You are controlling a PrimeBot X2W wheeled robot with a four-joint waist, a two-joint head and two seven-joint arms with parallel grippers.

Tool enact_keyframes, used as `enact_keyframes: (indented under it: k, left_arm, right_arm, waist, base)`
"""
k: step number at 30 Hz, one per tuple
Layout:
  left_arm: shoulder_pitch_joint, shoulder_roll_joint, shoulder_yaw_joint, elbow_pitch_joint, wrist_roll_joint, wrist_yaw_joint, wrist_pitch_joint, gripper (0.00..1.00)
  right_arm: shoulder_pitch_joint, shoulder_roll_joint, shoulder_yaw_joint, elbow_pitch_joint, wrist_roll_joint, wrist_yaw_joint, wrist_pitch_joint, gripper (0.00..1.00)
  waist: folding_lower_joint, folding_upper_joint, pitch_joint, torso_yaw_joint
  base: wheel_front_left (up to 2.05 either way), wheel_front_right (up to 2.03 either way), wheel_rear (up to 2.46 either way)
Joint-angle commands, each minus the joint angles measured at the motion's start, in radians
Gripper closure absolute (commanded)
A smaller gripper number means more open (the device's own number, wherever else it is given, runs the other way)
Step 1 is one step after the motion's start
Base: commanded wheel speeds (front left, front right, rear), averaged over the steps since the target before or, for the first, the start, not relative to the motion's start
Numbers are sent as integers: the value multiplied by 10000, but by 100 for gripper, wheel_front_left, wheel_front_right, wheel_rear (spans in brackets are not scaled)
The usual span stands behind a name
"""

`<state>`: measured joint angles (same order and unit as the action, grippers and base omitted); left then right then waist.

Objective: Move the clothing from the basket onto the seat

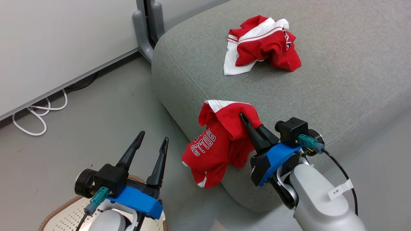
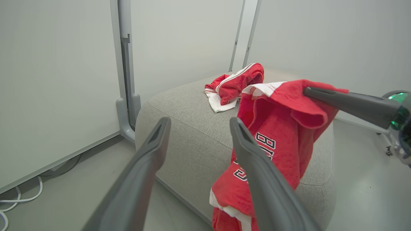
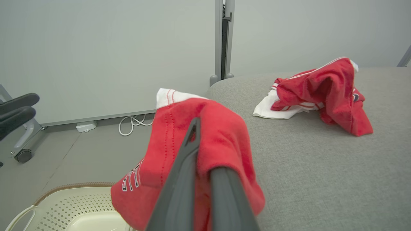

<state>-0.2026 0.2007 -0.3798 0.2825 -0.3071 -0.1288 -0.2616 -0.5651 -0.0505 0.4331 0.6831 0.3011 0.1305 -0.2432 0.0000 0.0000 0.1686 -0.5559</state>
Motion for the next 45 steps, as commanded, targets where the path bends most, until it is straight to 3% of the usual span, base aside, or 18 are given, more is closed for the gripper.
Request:
enact_keyframes:
  k: [1, 12, 23, 32, 37, 45]
  left_arm:
    - [-64, 72, 23, -1, -29, -20, -50, 0]
    - [-51, 451, 307, -462, 179, -20, -50, 0]
    - [-296, 1322, 252, -1731, 89, -21, 53, 0]
    - [-1524, 2289, -383, -3076, 57, -20, 726, 0]
    - [-2128, 2638, -406, -3931, 219, -19, 1088, 0]
    - [-2494, 2779, -439, -4570, 367, 80, 1313, 0]
  right_arm:
    - [1, 3, -21, -63, 24, 3, -7, 100]
    - [-1990, -251, -677, -646, 435, 3, 398, 100]
    - [-4887, -1957, -1810, -1031, 1108, 4, 1193, 100]
    - [-6361, -3602, -3995, -260, 399, 4, 1207, 100]
    - [-6273, -3591, -5492, 518, 14, 4, 723, 100]
    - [-6032, -3200, -6477, 1822, -739, 4, 256, 100]
  waist:
    - [0, 0, 7, 3]
    - [0, 0, 903, -78]
    - [0, 0, 2590, -53]
    - [0, 0, 4284, 915]
    - [0, 0, 5345, 1519]
    - [0, 0, 6155, 1932]
  base:
    - [0, 0, 0]
    - [0, 0, 0]
    - [0, 0, 0]
    - [0, 0, 0]
    - [0, 0, 0]
    - [0, 0, 0]
